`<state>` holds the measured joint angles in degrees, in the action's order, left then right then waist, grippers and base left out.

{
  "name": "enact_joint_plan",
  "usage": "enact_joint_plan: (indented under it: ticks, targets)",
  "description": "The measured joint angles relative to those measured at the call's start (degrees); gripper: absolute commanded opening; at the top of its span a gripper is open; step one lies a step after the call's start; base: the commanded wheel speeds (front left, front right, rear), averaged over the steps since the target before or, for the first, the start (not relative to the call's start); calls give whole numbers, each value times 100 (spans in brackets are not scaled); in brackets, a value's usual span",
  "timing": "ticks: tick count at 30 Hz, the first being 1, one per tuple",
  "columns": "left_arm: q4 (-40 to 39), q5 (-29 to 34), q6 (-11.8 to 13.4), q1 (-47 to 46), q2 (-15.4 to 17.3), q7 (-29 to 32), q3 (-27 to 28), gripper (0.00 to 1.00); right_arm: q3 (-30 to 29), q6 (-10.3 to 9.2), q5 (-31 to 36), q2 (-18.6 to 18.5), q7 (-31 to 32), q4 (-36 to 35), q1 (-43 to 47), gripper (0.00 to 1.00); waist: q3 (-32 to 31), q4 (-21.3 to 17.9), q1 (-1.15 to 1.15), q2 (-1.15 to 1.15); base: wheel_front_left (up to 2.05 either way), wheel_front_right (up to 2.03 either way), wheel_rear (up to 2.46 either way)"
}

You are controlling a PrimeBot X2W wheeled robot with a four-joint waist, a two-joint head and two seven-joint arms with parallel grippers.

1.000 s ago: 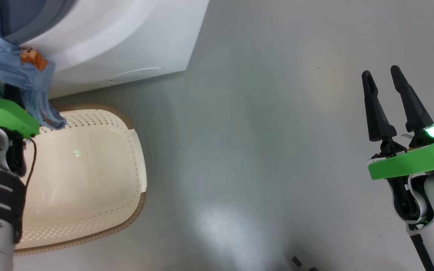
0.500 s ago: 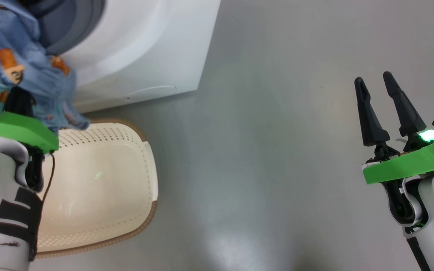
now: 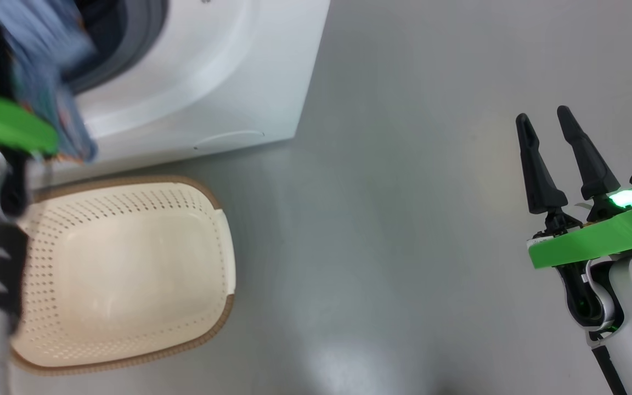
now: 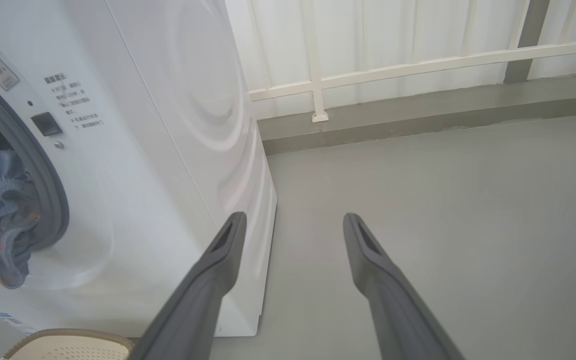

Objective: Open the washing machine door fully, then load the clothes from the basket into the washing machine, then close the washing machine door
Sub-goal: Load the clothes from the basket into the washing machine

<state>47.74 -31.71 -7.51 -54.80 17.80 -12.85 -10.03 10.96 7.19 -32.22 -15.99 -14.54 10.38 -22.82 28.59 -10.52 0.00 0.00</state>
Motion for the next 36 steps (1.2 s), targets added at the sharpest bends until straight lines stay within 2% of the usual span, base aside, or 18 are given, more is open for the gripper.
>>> enact_joint_plan:
  ticks: [5, 10, 13, 17, 21, 22, 23, 24, 30, 36]
  targets:
    - [290, -123, 0, -1152, 338, 588, 63, 0, -29, 0, -1, 26, 0, -119, -7, 100, 362, -121, 0, 0, 0, 0, 0]
    - [598, -102, 0, -1981, 710, 793, 82, 0, -48, 3, -8, 181, 0, -178, -24, 100, 762, -302, 0, 0, 0, 0, 0]
    - [660, -44, 0, -2415, 888, 700, 68, 0, -88, 3, -9, 245, 0, -194, -46, 100, 992, -433, 0, 0, 0, 0, 0]
    - [724, -21, 0, -2889, 1099, 281, 8, 0, -89, 3, -9, 360, 0, -220, -171, 100, 1235, -620, 0, 0, 0, 0, 0]
    - [1017, -2, -1, -2987, 1122, 163, -110, 0, -67, 3, -9, 379, 0, -203, -177, 100, 1375, -763, 0, 0, 0, 0, 0]
    - [1125, -3, 0, -2986, 1110, 121, -108, 41, -52, 3, -9, 382, 0, -196, -187, 100, 1395, -784, 0, 0, 0, 0, 0]
    - [1244, -10, 0, -2986, 1100, 118, -100, 93, -40, 3, -9, 391, 0, -193, -214, 100, 1404, -798, 0, 0, 0, 0, 0]
    - [1363, -16, 0, -2987, 1084, 146, -111, 100, -37, 3, -8, 393, 0, -193, -249, 100, 1399, -800, 0, 0, 0, 0, 0]
    - [1872, -140, -1, -2975, 965, 505, -267, 100, -25, 3, -8, 385, 0, -152, -279, 100, 1257, -736, 0, 0, 0, 0, 0]
    - [1934, -274, 0, -2717, 946, 431, -435, 100, -7, 3, -8, 356, 0, -105, -278, 100, 976, -648, 0, 0, 0, 0, 0]
